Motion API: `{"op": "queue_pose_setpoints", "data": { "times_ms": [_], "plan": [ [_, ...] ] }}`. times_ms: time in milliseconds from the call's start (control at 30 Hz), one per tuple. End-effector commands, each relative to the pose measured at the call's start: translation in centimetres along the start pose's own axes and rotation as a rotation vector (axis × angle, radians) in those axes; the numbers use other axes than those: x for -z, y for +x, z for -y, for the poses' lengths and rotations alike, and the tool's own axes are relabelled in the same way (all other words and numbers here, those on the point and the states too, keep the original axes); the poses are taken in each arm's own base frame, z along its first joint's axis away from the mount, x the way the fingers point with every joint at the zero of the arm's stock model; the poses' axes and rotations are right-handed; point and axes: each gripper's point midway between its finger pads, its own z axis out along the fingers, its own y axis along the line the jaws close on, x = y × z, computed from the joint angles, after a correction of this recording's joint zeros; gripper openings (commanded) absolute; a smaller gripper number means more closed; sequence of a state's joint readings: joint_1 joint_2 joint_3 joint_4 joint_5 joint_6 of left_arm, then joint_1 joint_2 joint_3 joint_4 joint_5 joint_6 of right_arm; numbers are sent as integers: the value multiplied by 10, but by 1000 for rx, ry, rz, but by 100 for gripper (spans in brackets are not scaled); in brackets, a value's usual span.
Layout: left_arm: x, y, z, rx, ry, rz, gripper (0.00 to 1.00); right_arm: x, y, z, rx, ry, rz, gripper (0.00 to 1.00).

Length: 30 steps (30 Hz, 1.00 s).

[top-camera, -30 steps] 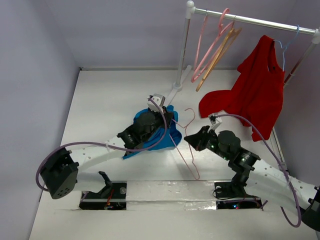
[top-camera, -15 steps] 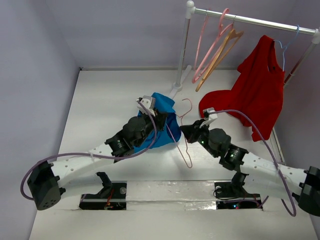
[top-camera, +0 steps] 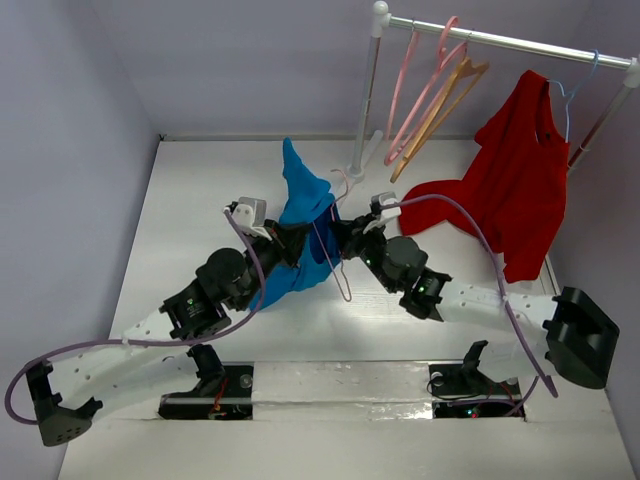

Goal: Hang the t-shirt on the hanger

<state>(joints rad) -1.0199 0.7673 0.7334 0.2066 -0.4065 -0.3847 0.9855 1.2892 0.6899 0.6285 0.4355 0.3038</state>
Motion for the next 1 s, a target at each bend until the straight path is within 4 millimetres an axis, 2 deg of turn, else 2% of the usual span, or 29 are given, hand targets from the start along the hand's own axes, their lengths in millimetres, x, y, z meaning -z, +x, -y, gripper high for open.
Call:
{"op": "queue_pose_setpoints", "data": {
  "times_ms": [0, 33, 67, 100, 133, 167, 200, 267, 300, 367, 400, 433, 500, 533, 600, 700, 767, 833, 867, 900, 933, 967],
  "plan": [
    [12, -40, -4, 36, -51, 101, 0, 8, -83, -35, -56, -95, 215, 0],
    [14, -46, -7, 32, -66, 118, 0, 21, -98, -39, -71, -113, 240, 0],
    [16, -51, -8, 31, -76, 132, 0, 30, -102, -41, -73, -123, 243, 0],
    [20, -60, -10, 27, -86, 155, 0, 39, -94, -45, -67, -133, 209, 0],
    [21, -67, -15, 24, -119, 178, 0, 53, -104, -49, -86, -156, 216, 0],
    [23, -76, -14, 27, -116, 201, 0, 58, -102, -48, -90, -146, 197, 0],
    [25, -82, -12, 25, -112, 217, 0, 63, -89, -46, -83, -130, 139, 0],
    [27, -97, 0, 30, -61, 246, 0, 66, -85, -36, -84, -74, 109, 0],
    [25, -97, 6, 30, -33, 241, 0, 65, -90, -34, -71, -62, 138, 0],
    [22, -89, 25, 25, 72, 211, 0, 56, -87, -30, -25, -33, 167, 0],
    [19, -81, 32, 15, 111, 185, 0, 51, -99, -29, 3, -11, 222, 0],
    [18, -66, 48, -8, 205, 132, 0, 46, -109, -33, 10, -4, 255, 0],
    [18, -45, 67, -37, 296, 58, 0, 28, -114, -43, 50, -6, 328, 0],
    [21, -36, 74, -45, 338, 31, 0, 21, -126, -48, 41, -9, 376, 0],
    [31, -31, 84, -46, 384, 14, 0, 8, -136, -50, 75, 7, 457, 0],
    [43, -37, 82, -30, 387, 22, 0, 3, -165, -52, 27, 6, 584, 0],
    [48, -38, 80, -33, 383, 12, 0, -4, -166, -53, 17, -2, 606, 0],
    [49, -46, 71, -16, 333, 31, 0, 5, -179, -55, -18, -23, 668, 0],
    [47, -47, 61, -11, 274, 33, 6, 10, -181, -56, -34, -46, 674, 0],
    [45, -52, 51, 6, 217, 49, 15, 12, -173, -57, -47, -74, 652, 0],
    [43, -64, 34, 41, 109, 97, 30, 15, -170, -56, -50, -82, 644, 0],
    [43, -73, 27, 66, 71, 136, 36, 22, -174, -55, -68, -93, 649, 0]
  ]
}}
